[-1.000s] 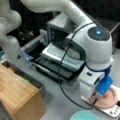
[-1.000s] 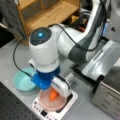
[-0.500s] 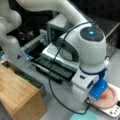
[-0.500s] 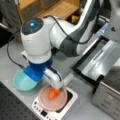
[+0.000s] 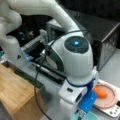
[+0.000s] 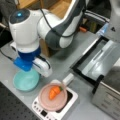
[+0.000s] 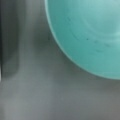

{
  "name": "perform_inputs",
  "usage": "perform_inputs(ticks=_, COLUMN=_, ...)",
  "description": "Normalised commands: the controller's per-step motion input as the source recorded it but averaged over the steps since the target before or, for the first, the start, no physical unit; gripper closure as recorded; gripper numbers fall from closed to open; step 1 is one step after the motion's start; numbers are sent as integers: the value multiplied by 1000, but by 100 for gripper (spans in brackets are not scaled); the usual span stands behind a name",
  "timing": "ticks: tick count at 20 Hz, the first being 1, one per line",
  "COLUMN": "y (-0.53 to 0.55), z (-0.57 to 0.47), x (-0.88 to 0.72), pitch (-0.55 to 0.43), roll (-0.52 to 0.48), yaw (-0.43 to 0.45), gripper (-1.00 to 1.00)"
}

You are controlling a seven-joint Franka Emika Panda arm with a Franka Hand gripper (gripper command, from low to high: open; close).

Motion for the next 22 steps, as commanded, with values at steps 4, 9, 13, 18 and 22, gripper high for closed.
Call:
perform_inputs(ticks=4, y=-305, z=-55, x=263, pitch=0, roll=66, yaw=170, gripper=-100)
perform_inputs(ticks=9, y=-402, z=-79, x=360, pitch=12, roll=134, yaw=105, gripper=-100)
perform_inputs(ticks=13, y=-365, z=19, x=368, pitch=64, roll=199, yaw=34, gripper=-100)
perform_inputs(ticks=18, y=-266, z=82, x=351, pitch=78, roll=232, yaw=50, gripper=-100)
perform_inputs(ticks=22, y=-195, z=79, x=304, pitch=75, roll=271, yaw=74, gripper=-100)
